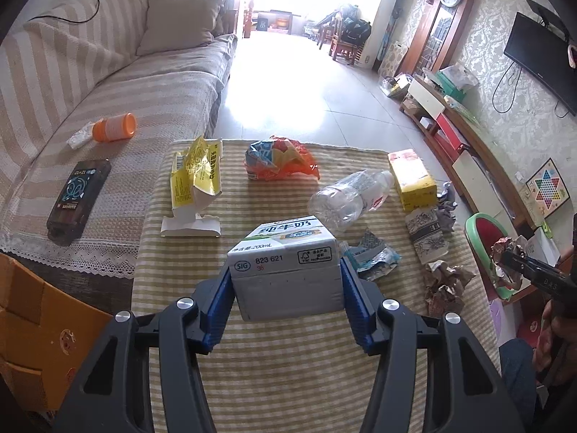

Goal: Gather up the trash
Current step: 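Carry the crumpled paper and milk carton over the red bin and release both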

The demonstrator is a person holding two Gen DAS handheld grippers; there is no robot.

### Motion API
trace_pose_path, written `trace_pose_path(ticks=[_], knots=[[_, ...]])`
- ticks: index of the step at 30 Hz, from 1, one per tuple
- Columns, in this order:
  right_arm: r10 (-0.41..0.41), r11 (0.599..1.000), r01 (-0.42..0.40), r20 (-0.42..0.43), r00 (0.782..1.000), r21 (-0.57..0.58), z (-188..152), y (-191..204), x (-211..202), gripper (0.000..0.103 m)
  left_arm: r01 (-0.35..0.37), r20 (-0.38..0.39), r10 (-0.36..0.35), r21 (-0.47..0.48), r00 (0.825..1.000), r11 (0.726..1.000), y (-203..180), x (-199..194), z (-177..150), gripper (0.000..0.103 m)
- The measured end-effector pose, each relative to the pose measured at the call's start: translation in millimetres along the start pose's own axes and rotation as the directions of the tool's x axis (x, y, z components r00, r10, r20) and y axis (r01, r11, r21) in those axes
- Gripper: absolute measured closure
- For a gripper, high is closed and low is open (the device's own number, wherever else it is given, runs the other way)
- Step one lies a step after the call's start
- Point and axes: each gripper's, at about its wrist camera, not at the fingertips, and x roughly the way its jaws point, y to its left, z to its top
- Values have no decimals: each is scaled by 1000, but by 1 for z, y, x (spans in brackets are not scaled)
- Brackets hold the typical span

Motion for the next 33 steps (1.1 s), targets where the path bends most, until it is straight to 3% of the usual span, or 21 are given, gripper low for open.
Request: trace_pose_path(ticks=[9, 17, 26, 33], knots=[[25, 1000, -26, 34, 999, 18, -5, -12, -22, 63, 37, 50, -40, 61, 998, 997, -42, -29, 15, 51], [2, 997, -7, 71, 998, 83, -7, -55, -41, 63, 122, 51, -132, 167, 990, 978, -121, -31, 27, 51], [-82, 976, 60, 99, 992, 209, -8, -149, -64, 63, 276, -21, -281, 270, 959, 922, -236, -4, 36, 51], [-129, 955, 94, 107, 986, 283, -12, -211, -73, 63, 354, -93, -344, 364, 934, 862, -331, 23, 34, 51]])
